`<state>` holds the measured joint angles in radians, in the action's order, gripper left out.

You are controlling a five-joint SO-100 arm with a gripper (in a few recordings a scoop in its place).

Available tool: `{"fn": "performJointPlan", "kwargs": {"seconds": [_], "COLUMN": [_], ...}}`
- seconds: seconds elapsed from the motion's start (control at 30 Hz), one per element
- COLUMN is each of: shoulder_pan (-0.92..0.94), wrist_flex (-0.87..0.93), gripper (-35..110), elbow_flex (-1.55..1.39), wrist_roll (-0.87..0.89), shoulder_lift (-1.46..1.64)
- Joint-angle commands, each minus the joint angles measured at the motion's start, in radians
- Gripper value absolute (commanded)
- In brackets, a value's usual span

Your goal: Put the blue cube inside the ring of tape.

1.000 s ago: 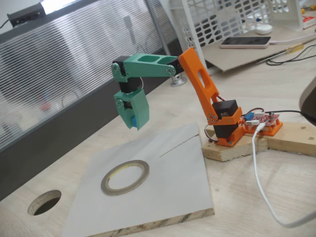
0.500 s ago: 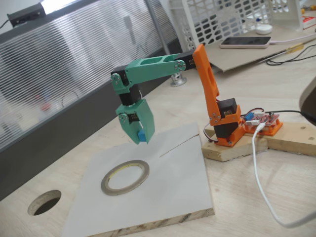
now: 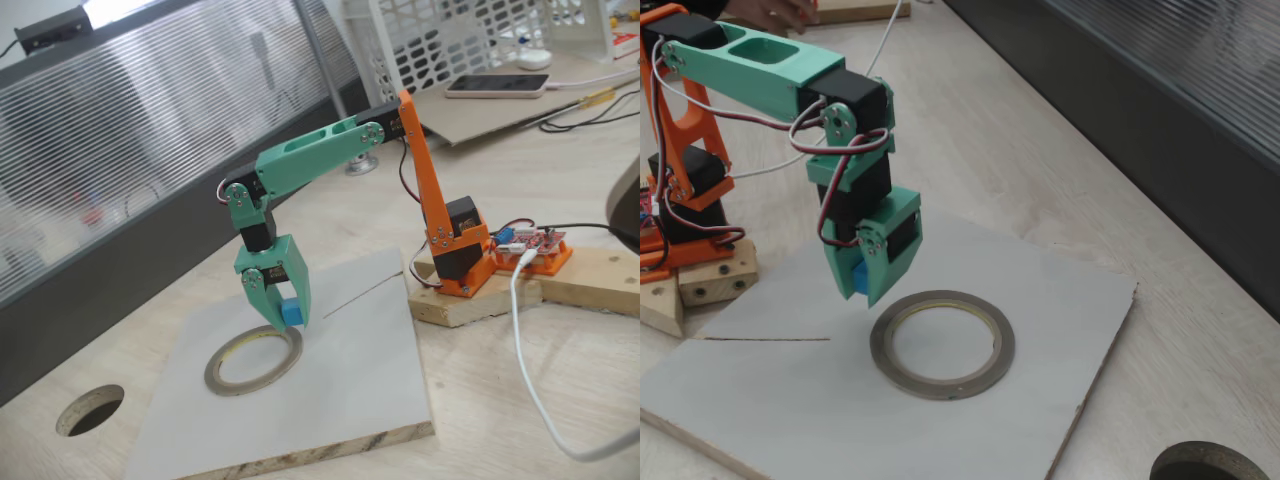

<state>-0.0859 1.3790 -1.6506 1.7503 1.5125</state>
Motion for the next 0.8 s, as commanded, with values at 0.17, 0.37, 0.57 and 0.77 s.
{"fn": "performJointPlan", "kwargs": {"seconds": [0.17,0.37,0.57,0.77], "shoulder_pan": [-0.025,-0.023,-0.023,-0.021], "wrist_flex": [-0.123,-0.199,-0.287,-0.325], "gripper": [2,2,2,2], "elbow_flex": [-0.012,-0.006,-0.005,-0.005], "wrist_roll": [0.002,0.002,0.002,0.002], "shoulder_lift": [0.052,0.035,0.032,0.034]}}
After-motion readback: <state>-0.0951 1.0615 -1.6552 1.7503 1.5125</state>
